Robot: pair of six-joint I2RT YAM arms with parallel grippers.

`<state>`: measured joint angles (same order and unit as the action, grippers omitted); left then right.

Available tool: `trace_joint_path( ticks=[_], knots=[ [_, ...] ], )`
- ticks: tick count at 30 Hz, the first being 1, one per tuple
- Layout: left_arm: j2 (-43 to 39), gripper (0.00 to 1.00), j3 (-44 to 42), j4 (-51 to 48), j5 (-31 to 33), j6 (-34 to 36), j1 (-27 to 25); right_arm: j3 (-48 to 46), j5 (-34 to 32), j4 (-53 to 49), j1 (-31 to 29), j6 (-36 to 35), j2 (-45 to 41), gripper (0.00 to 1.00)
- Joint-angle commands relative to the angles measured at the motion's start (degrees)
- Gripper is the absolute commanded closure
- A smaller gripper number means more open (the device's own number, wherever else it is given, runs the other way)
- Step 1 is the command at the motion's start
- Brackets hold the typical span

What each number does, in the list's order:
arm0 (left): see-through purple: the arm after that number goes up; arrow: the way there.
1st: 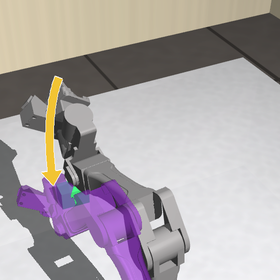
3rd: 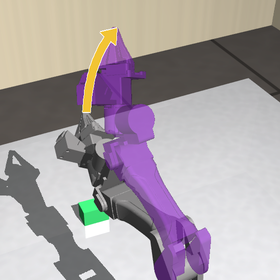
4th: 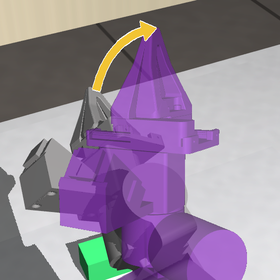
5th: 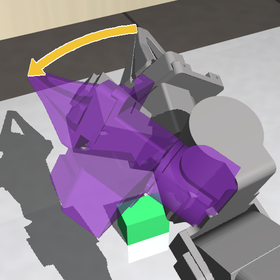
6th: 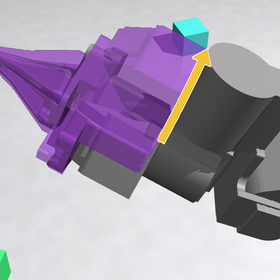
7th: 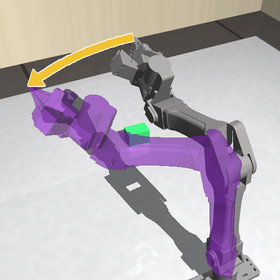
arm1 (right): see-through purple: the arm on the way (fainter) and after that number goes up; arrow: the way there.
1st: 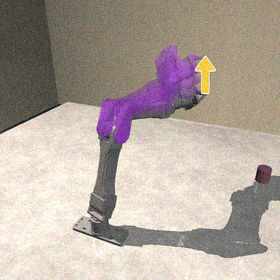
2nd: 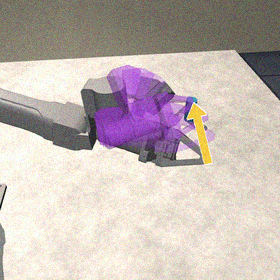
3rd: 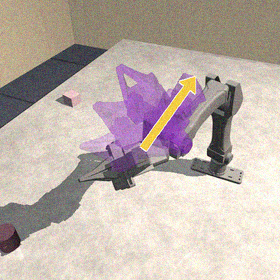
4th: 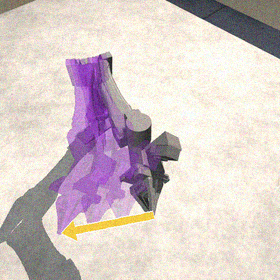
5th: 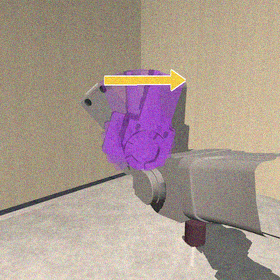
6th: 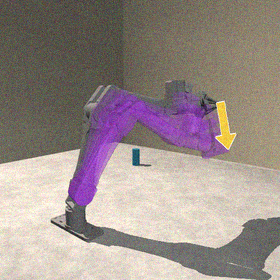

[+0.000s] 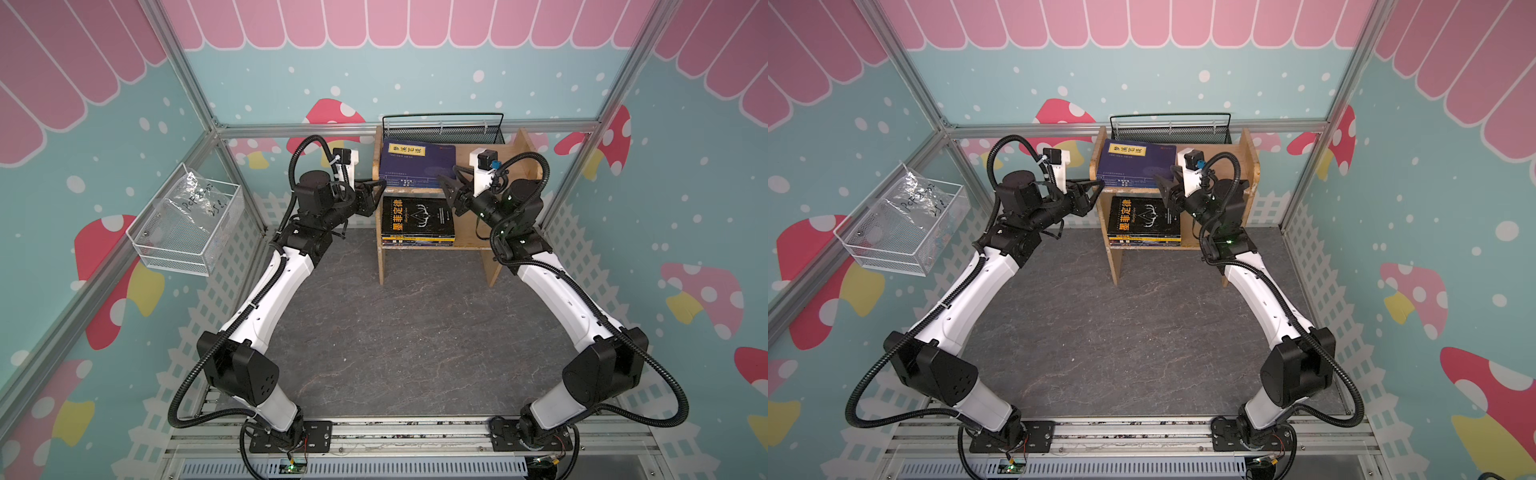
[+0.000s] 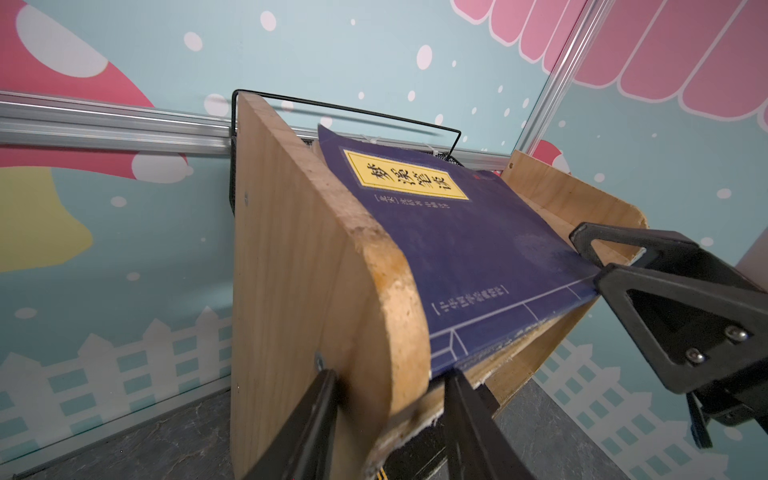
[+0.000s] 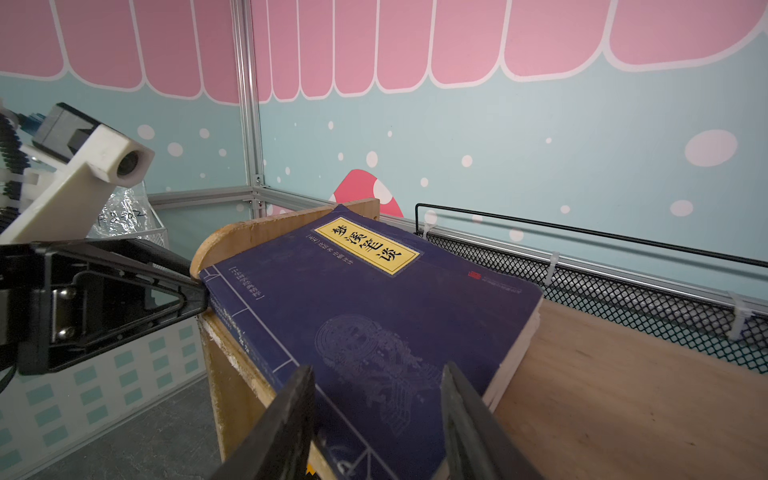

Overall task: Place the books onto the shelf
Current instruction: 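Press the navy book stack farther onto the top shelf with both grippers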

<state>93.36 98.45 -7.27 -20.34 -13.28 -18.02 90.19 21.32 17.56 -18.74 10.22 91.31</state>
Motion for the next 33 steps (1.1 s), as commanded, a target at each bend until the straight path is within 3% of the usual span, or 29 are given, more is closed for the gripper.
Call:
trace_joint_path(
  ticks=[1, 10, 12, 14, 17, 24, 33],
  knots=[
    [-1.6, 0.56, -1.5, 2.8, -0.3, 0.1, -0.1, 1.6, 2.3, -0.6, -0.3, -0.9, 0.9, 0.52],
    [-3.5, 0.56, -3.0, 3.6, -0.3, -0.1, -0.3, 2.2, 2.9, -0.5, -0.3, -1.1, 1.5, 0.51],
    [-3.6, 0.56, -3.1, 3.5, -0.3, -0.1, -0.1, 2.1, 3.0, -0.8, -0.3, -1.9, 1.4, 0.46],
    [-3.8, 0.56, -3.2, 3.3, -0.3, 0.0, -0.2, 1.0, 0.7, -1.3, -0.3, -3.6, -0.1, 0.35],
    [-3.8, 0.56, -3.5, 3.3, -0.3, 0.1, -0.2, -1.3, -3.1, -1.3, -0.3, -6.4, -3.2, 0.3],
    [-3.5, 0.56, -3.4, 4.0, -0.8, -0.6, -0.2, -4.6, -6.9, -1.8, -0.2, -8.1, -6.9, 0.29],
    [-4.0, 0.56, -3.1, 3.8, -1.1, -0.5, -0.2, -3.0, -1.7, -2.3, 0.2, -6.8, -4.3, 0.33]
  ],
)
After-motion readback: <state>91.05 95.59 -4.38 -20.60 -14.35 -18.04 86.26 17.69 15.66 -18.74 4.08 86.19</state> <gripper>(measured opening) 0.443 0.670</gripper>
